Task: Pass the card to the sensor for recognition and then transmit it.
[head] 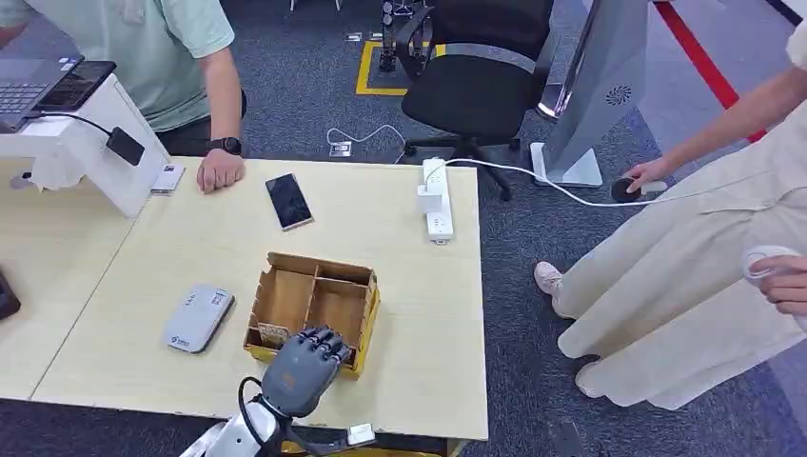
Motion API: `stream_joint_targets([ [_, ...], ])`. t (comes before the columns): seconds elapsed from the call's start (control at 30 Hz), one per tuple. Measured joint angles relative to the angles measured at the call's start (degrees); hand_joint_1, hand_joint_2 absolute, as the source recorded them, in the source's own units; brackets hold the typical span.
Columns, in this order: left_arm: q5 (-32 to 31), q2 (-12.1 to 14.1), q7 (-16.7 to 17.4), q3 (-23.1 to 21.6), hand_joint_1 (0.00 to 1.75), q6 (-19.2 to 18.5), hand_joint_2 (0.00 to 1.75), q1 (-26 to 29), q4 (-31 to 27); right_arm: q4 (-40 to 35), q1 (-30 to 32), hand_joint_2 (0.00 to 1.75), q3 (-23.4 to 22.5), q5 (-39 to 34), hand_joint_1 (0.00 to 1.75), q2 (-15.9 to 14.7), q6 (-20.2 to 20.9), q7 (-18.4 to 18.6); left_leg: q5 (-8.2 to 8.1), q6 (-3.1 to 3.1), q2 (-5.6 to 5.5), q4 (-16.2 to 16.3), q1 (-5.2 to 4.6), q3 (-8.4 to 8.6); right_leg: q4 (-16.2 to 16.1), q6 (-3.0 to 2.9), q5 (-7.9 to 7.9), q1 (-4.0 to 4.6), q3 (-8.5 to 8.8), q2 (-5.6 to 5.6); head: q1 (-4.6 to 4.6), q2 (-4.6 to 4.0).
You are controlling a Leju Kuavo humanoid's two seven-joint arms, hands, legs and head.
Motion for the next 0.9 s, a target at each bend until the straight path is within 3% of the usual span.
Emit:
stream_joint_targets([
  [0.03, 0.0, 0.02, 0.29, -0.02, 1.54, 0.0, 1.75, -0.07, 0.0, 0.0, 0.02, 1.75, 0.0, 0.0, 0.0, 0.0, -0.02, 0.0, 0.0, 0.0, 0.0, 0.0, 0.0, 0.0, 0.0, 0.0, 0.0, 0.0, 0.0, 0.0, 0.0, -0.02],
  [0.1, 0.0, 0.07, 1.03, -0.13, 1.75, 0.0, 1.75, -0.16, 0.0, 0.0, 0.1, 1.75, 0.0, 0.13, 0.0, 0.0, -0.07, 0.0, 0.0, 0.0, 0.0, 0.0, 0.0, 0.0, 0.0, 0.0, 0.0, 0.0, 0.0, 0.0, 0.0, -0.02],
  [0.23, 0.0, 0.35, 1.73, -0.37, 1.75, 0.0, 1.75, -0.63, 0.0, 0.0, 0.34, 1.75, 0.0, 0.22, 0.0, 0.0, -0.09, 0.0, 0.01, 0.0, 0.0, 0.0, 0.0, 0.0, 0.0, 0.0, 0.0, 0.0, 0.0, 0.0, 0.0, 0.0],
  [0.27, 0.0, 0.46, 1.95, -0.46, 1.75, 0.0, 0.0, -0.8, 0.0, 0.0, 0.37, 1.75, 0.0, 0.24, 0.0, 0.0, -0.09, 0.0, 0.0, 0.0, 0.0, 0.0, 0.0, 0.0, 0.0, 0.0, 0.0, 0.0, 0.0, 0.01, 0.0, 0.0],
  [0.9, 0.0, 1.38, 2.25, -0.72, 1.75, -0.17, 0.0, -1.15, -0.02, 0.22, 0.46, 1.75, -0.02, 0.39, 0.0, 0.0, -0.42, 0.0, 0.0, 0.0, 0.01, 0.0, 0.0, 0.0, 0.0, 0.0, 0.0, 0.0, 0.0, 0.01, 0.0, 0.0],
])
